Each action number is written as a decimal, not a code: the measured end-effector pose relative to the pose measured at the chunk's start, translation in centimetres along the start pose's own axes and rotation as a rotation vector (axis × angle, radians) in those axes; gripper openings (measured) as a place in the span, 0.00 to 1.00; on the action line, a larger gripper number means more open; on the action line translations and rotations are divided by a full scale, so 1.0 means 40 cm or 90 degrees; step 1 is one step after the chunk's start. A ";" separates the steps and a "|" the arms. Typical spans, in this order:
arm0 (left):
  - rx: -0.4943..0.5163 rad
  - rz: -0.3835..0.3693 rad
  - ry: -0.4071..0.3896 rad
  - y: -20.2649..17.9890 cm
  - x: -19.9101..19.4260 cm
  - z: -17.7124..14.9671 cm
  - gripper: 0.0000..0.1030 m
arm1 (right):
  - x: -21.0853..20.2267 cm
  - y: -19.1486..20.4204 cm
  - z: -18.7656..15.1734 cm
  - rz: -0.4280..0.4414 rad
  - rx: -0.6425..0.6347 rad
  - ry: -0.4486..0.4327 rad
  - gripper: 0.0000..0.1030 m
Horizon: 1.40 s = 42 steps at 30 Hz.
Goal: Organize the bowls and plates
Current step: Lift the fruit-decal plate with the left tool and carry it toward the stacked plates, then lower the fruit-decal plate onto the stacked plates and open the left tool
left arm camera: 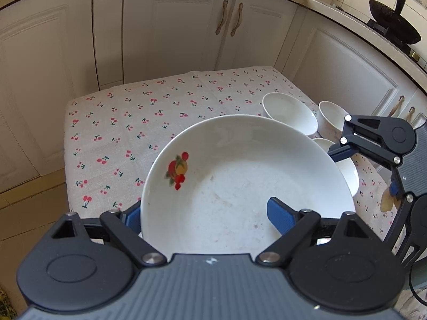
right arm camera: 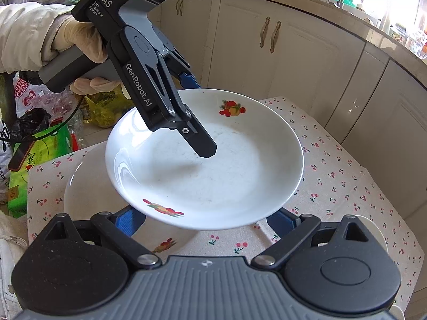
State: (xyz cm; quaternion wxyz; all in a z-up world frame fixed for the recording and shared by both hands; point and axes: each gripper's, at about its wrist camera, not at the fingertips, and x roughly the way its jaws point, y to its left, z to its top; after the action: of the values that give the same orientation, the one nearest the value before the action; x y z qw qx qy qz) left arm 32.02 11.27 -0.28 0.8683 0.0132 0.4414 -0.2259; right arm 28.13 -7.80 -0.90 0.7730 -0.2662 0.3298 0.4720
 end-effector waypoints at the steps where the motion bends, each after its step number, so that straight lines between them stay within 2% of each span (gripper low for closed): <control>1: 0.000 0.000 -0.002 -0.007 -0.007 -0.008 0.88 | -0.005 0.009 -0.004 -0.001 -0.002 0.000 0.96; 11: 0.003 -0.005 -0.002 -0.053 -0.035 -0.077 0.88 | -0.048 0.093 -0.046 -0.003 0.000 0.000 0.96; 22: -0.001 -0.010 0.015 -0.069 -0.036 -0.142 0.88 | -0.048 0.160 -0.083 0.008 -0.002 0.013 0.96; 32: -0.008 -0.014 0.035 -0.069 -0.014 -0.177 0.88 | -0.035 0.188 -0.098 0.018 -0.009 0.035 0.96; 42: -0.009 -0.008 0.043 -0.062 -0.005 -0.177 0.88 | -0.030 0.181 -0.104 0.024 0.006 0.042 0.96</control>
State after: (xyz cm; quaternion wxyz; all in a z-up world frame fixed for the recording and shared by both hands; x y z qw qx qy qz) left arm 25.54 10.72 -3.99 0.8514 0.0115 0.4724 -0.2278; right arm 20.11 -8.48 -3.39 0.7539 -0.2721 0.3622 0.4758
